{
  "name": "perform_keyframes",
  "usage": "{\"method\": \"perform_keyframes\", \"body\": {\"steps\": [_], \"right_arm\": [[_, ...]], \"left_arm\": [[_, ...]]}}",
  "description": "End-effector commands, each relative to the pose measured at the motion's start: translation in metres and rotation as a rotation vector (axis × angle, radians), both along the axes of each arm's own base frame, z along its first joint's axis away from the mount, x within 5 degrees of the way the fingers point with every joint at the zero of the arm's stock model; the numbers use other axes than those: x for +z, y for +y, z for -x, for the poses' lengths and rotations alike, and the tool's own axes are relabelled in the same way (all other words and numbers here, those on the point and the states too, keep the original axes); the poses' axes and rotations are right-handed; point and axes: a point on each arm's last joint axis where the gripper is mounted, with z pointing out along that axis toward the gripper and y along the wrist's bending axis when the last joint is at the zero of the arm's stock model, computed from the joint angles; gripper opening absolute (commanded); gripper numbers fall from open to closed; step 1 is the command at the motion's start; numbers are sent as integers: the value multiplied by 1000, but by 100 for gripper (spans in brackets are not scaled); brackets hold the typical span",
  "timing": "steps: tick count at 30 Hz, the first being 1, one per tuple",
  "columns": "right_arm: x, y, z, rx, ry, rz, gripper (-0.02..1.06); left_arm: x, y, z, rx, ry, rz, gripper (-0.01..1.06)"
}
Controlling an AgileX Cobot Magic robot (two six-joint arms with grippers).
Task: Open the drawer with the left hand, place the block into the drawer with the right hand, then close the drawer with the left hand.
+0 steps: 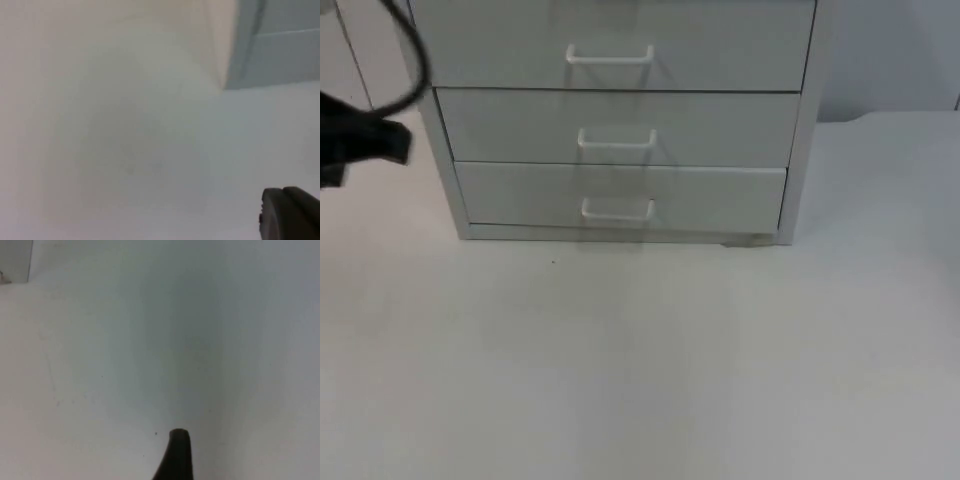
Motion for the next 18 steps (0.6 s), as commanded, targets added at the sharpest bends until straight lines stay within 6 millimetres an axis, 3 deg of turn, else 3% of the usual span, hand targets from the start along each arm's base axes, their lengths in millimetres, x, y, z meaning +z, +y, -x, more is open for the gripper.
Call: {"method": "perform_keyframes", "body": {"steps": [1,5,13,16,18], "right_arm": [[2,-1,1,3,-16,2,68],[2,0,1,2,-16,-1,68],[2,1,1,2,-12,-15,68],[2,1,2,1,-9,-17,68],[2,1,2,1,-8,-17,68]], "left_arm": [[3,12,6,66,37,65,0],[10,26,13,69,61,106,0],[31,33,33,25,56,98,2],[41,33,43,20,47,99,25],[48,33,51,10,40,95,56]]}}
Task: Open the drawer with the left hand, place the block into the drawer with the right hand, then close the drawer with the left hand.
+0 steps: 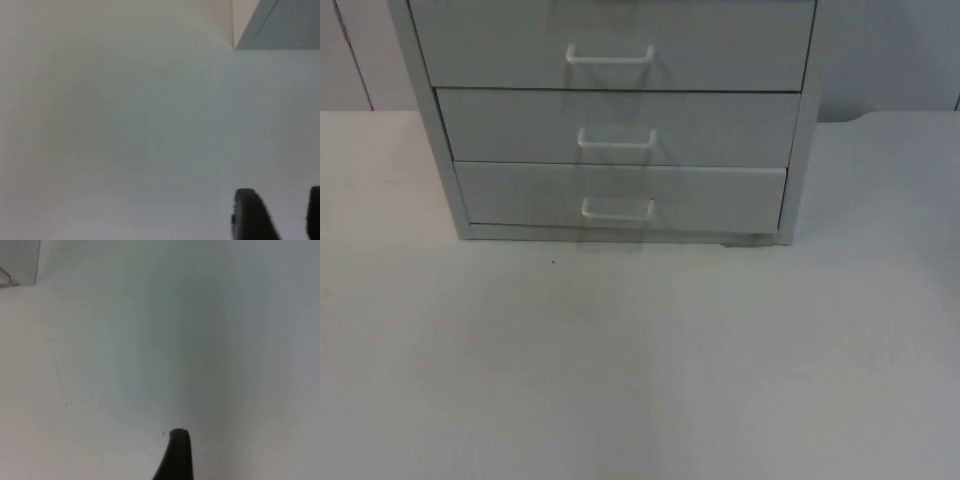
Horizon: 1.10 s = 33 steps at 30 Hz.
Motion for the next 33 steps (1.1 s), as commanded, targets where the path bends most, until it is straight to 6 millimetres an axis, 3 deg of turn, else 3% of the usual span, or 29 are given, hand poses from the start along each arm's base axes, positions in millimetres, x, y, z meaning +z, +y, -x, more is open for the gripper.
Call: {"method": "perform_keyframes", "body": {"steps": [1,2,4,14,19,20,25,28,30,33], "right_arm": [[2,-1,2,4,-8,3,68],[2,-1,2,4,-8,3,68],[2,-1,2,4,-8,3,68],[11,-1,8,10,-56,6,68],[51,0,46,38,-254,19,68],[51,0,46,38,-254,19,68],[85,3,96,76,-455,-1,68],[93,5,113,90,-518,-14,68],[98,5,130,107,-581,-10,68],[93,7,148,127,-643,-14,68]], "left_arm": [[9,0,12,-5,-5,7,71],[9,0,12,-5,-5,7,71],[15,0,20,-17,-3,8,106],[40,-3,52,-56,-77,16,105],[63,-5,84,-67,-206,39,105],[63,-5,84,-67,-206,39,105],[84,-7,128,-122,-358,32,105],[88,-7,140,-124,-401,29,105],[93,-7,160,-129,-470,25,105],[96,-7,178,-134,-524,22,105]]}}
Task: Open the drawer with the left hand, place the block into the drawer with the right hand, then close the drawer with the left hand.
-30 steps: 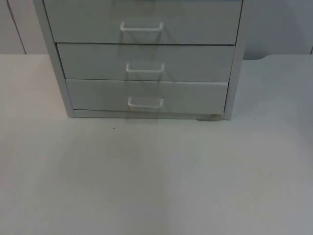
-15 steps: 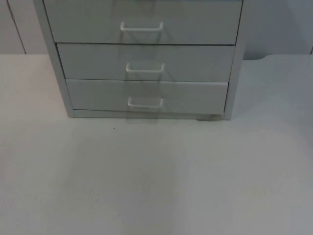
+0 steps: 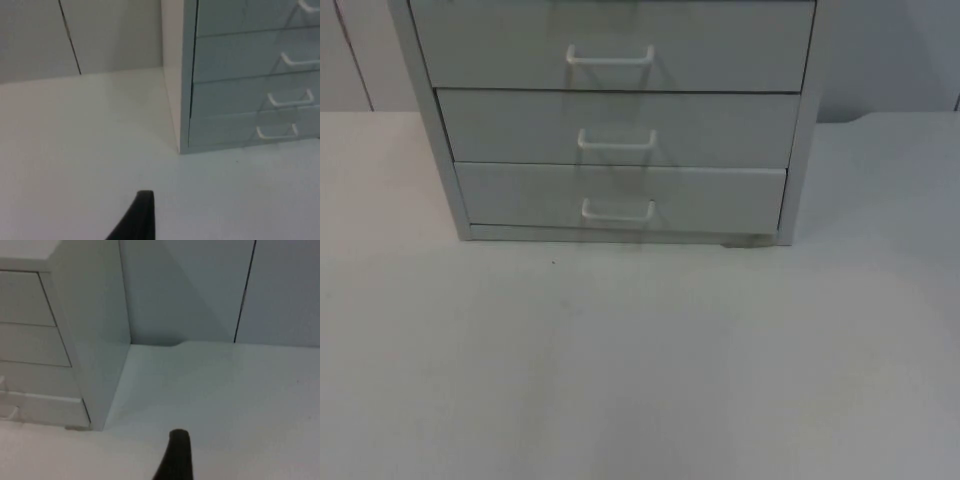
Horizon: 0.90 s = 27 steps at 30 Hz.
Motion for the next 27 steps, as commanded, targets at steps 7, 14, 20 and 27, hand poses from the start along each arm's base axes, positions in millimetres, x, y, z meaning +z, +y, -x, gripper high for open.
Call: {"method": "perform_keyframes", "body": {"steps": [7,14,20,27], "right_arm": [[-38,0,47,33,-53,12,68],[-60,-1,94,38,-103,1,68],[-72,-3,114,26,-50,-5,68],[-87,-6,109,-8,31,11,68]], "left_arm": [[-1,-1,38,-16,-77,1,105],[-26,-2,53,-9,-73,52,105],[-44,0,63,3,-109,22,105],[-63,3,62,23,-92,-9,105]]}}
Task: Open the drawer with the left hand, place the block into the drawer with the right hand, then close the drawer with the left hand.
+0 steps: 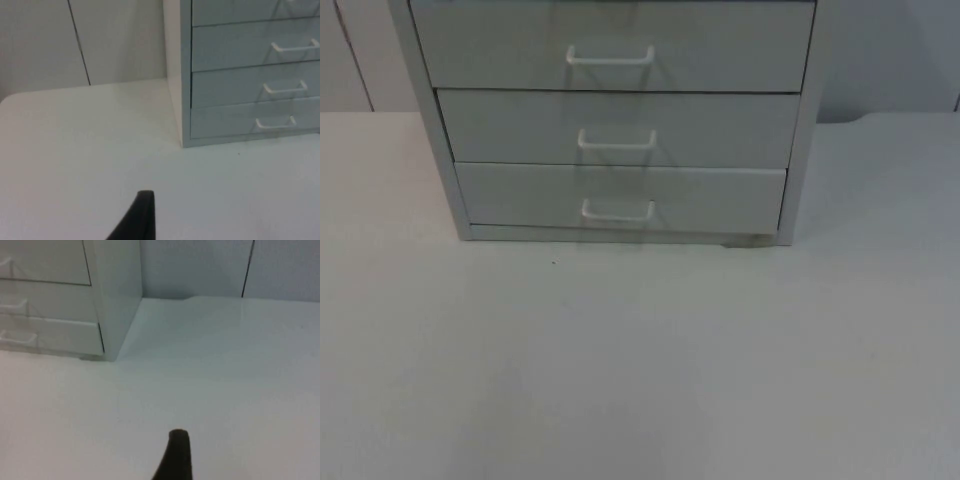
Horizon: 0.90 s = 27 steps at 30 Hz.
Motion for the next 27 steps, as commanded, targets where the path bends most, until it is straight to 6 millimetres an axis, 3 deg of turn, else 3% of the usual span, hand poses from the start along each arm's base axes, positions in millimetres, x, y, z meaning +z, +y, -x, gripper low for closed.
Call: {"method": "perform_keyframes", "body": {"steps": [1,6,22,25,27], "right_arm": [[-10,-3,-4,-32,38,13,68],[-22,-6,-9,-59,88,41,68],[-23,-6,-11,-72,81,26,68],[-23,-6,-11,-70,81,30,70],[-23,-6,-11,-70,81,30,79]], "left_arm": [[-3,1,-2,13,0,-8,105],[-3,1,-2,14,0,-9,105],[-3,1,-2,26,4,17,105],[-4,1,-2,27,6,19,105],[-5,1,-1,29,22,34,105]]}}
